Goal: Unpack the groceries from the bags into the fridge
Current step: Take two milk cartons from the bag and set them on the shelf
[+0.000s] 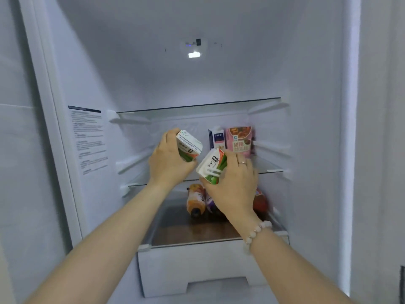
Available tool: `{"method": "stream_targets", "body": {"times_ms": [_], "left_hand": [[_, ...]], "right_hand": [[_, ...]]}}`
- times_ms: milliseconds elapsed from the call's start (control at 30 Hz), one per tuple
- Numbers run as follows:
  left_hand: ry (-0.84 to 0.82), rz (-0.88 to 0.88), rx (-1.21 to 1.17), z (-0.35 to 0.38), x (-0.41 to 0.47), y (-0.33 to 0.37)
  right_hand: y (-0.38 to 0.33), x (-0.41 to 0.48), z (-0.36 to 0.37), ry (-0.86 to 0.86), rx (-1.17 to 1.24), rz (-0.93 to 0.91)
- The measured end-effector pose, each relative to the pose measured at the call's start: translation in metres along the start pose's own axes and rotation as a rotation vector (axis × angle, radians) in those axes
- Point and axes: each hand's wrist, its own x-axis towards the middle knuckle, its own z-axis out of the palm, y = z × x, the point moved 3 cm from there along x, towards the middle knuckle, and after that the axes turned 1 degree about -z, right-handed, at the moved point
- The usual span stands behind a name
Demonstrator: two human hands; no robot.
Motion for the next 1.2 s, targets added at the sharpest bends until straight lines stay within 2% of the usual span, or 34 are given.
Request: {"method": "stream_targets", "body": {"times_ms": [200,400,667,933,1200], "left_hand": [[-0.015,-0.149,-0.119,0.032,0.029,-0.031],[-0.043,-0.276,-0.283,0.063,0.049,-0.048],[-0.154,-0.367,-0.257,0.092,0.067,-0.059],[-0.253,-0.299,-0.132,0.097,0.074,-0.063],[-0.589,-0.162,-0.071,0.079,0.091,-0.084]], "right_hand": [[0.004,0.059,0.031,-0.033,0.037,0.074],[0.01,0.071,0.059,-0.045,0.124,0.178],[0.031,0.089,0.077,-0.065,0.172,0.319],[0.034,0.095,0.092,-0.178,0.196,0.294],[0.049,0.099,0.093,-0.226,0.2,0.376]]}}
